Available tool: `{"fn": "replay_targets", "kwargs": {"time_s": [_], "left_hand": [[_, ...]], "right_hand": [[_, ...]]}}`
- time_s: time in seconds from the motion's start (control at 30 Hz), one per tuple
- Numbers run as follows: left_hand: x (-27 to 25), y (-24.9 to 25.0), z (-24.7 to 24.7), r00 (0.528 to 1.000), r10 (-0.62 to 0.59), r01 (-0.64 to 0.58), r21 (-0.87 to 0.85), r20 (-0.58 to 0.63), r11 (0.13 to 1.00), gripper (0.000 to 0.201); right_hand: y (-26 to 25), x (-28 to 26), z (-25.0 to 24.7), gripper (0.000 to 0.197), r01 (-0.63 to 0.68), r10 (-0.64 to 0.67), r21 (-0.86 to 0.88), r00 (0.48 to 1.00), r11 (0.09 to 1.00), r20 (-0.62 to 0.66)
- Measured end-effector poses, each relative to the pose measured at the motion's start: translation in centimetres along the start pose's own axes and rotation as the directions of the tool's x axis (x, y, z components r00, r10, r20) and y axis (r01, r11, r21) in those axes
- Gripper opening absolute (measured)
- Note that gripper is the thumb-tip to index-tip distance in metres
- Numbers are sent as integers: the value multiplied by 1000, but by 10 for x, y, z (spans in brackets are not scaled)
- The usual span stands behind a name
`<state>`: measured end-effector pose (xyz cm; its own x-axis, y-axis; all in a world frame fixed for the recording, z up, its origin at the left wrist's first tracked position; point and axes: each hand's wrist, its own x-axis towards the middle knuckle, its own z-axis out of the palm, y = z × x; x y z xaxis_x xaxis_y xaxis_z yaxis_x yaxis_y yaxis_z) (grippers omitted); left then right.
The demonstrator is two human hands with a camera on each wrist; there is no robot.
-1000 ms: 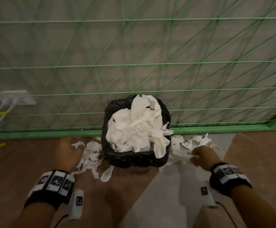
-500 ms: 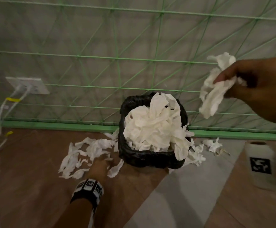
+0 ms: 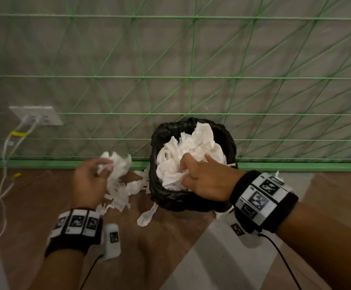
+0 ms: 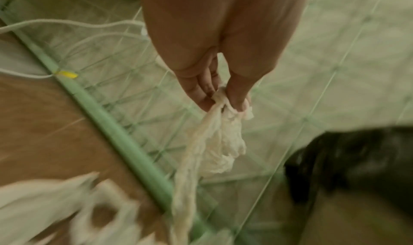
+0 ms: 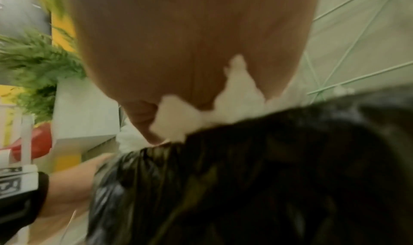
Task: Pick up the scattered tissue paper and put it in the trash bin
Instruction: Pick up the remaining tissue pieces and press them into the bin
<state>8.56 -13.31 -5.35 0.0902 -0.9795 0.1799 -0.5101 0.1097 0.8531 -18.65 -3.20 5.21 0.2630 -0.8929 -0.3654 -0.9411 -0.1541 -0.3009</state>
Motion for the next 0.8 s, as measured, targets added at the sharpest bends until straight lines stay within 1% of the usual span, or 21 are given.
{"fn": "replay_targets", "kwargs": {"time_s": [0.03,0.1,0.13,0.2,0.27,0.33,0.37,0.4,0.43,0.47,0.5,0.53,0.57,0.6,0.63,0.67,0.7,0.73,0.77,0.8], "left_hand": [[3,27,-10,1000,6,-8,-114,-15,993,18],[6,80,-24,997,77,-77,-307,-10,948,30],[5,106,-30,992,127,-115,-370,9,922,36],[0,148,-33,966,239,-179,-412,98,893,37],[-8,173,-25,921,312,-203,-393,235,897,31],[-12,183,-6,873,352,-255,-299,338,920,26],[-13,184,6,847,363,-284,-247,388,927,24],[-13,182,20,819,363,-309,-191,444,932,21],[-13,177,35,786,356,-342,-124,505,931,19],[-13,170,49,751,341,-391,-37,566,920,18],[-13,165,61,716,323,-448,53,618,892,17],[-13,159,71,694,299,-498,136,655,857,14],[-13,154,80,683,272,-523,194,678,830,12],[-12,150,87,677,234,-527,238,698,816,10],[-11,147,92,671,200,-528,271,714,805,11],[-11,146,97,660,160,-528,302,734,794,13],[-12,146,101,641,114,-531,331,759,780,16],[-13,148,104,625,63,-532,366,778,764,18],[-14,148,106,614,22,-535,396,789,746,19],[-15,150,106,614,-16,-529,426,789,734,23]], "right_hand": [[1,-1,-3,15,19,-19,1,999,1000,-36],[1,-7,-16,11,48,-37,84,991,995,-130],[2,-10,-23,11,69,-44,129,981,989,-187],[0,-18,-35,11,113,-71,125,951,986,-301],[1,-28,-45,13,157,-94,130,913,979,-398],[9,-40,-55,15,209,-47,276,867,938,-496],[18,-45,-58,16,234,8,363,831,902,-557],[35,-48,-57,16,248,89,438,781,864,-618],[53,-52,-55,16,249,195,511,721,823,-665],[76,-53,-51,16,238,318,587,655,774,-685],[102,-55,-42,14,188,443,653,596,734,-669],[128,-55,-32,11,104,546,700,548,707,-634],[158,-57,-15,12,-49,640,727,518,685,-567],[188,-59,6,13,-220,712,726,510,651,-484],[216,-63,34,21,-400,776,696,508,596,-372],[241,-68,66,32,-550,823,638,506,539,-260],[257,-73,96,44,-661,853,567,495,492,-164],[271,-78,123,56,-713,872,535,480,453,-97],[277,-82,143,67,-723,881,556,472,411,-36],[281,-84,158,75,-718,882,586,470,375,12]]}}
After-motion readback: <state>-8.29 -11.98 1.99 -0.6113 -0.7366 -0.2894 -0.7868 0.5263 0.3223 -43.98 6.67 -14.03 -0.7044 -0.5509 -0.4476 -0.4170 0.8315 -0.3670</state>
